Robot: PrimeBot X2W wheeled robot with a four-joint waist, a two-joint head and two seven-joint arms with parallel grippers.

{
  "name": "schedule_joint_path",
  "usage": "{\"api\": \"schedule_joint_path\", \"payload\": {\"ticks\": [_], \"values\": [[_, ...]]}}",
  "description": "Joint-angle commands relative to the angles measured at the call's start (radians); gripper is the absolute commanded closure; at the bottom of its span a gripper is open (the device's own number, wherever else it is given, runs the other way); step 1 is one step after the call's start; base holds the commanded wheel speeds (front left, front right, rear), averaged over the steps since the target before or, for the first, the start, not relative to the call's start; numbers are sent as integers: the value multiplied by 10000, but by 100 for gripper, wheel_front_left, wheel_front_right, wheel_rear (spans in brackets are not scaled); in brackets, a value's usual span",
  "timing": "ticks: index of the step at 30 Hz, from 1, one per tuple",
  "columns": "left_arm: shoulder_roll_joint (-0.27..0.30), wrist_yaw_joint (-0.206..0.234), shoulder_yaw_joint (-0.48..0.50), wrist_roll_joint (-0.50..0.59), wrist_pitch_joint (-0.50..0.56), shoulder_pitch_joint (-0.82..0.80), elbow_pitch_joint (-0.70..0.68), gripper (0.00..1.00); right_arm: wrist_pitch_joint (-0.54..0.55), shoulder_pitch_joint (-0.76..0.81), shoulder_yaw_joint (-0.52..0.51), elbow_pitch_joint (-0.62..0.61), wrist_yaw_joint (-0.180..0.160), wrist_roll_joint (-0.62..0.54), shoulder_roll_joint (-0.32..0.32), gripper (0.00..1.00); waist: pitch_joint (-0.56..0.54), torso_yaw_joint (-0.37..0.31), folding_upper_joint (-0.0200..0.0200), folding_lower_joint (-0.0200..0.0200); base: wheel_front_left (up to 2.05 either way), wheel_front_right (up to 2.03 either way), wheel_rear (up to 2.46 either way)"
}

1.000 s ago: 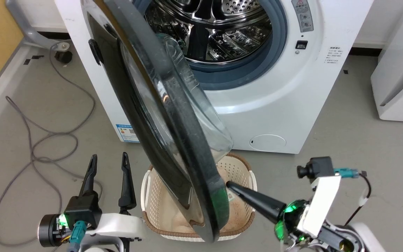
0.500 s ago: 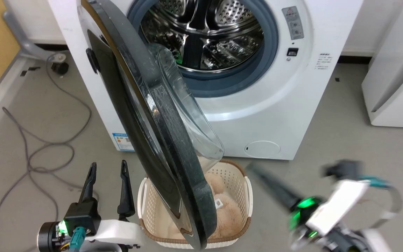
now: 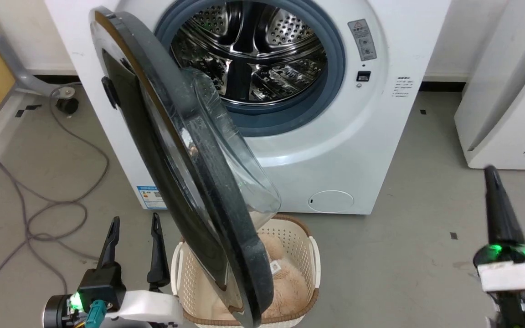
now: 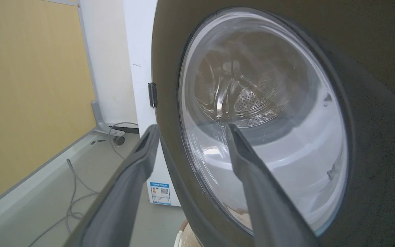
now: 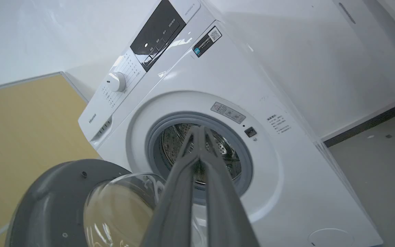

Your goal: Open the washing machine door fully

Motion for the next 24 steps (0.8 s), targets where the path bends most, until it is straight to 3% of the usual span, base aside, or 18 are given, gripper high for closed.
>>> {"api": "schedule_joint_path", "payload": {"ticks": [1, 4, 6, 14, 19, 24], "values": [[12, -32, 46, 77, -55, 202, -60, 0, -135, 229, -51, 188, 65, -1014, -293, 100, -5, -42, 0, 0, 0, 0, 0], [12, -33, 88, 73, -55, 232, -87, 0, -208, 290, -574, 243, 65, -2972, -125, 100, 20, -106, 0, 0, 0, 0, 0], [12, -36, 87, 71, -55, 227, -94, 0, -212, 415, -945, -59, 65, -3891, 361, 100, 32, -132, 0, 0, 0, 0, 0], [12, -46, 86, 89, -55, 218, -122, 0, -216, 1323, -614, -593, 65, -7741, 639, 100, 8, -165, 0, 0, 0, 0, 0], [12, -42, 54, 78, -55, 197, -108, 0, -217, 1837, -477, -377, 65, -9001, 921, 100, 5, -131, 0, 0, 0, 0, 0], [12, -31, 46, 91, -55, 230, -89, 0, -217, 2111, -874, 78, 65, -9217, 1305, 100, -14, -87, 0, 0, 0, 0, 0]]}}
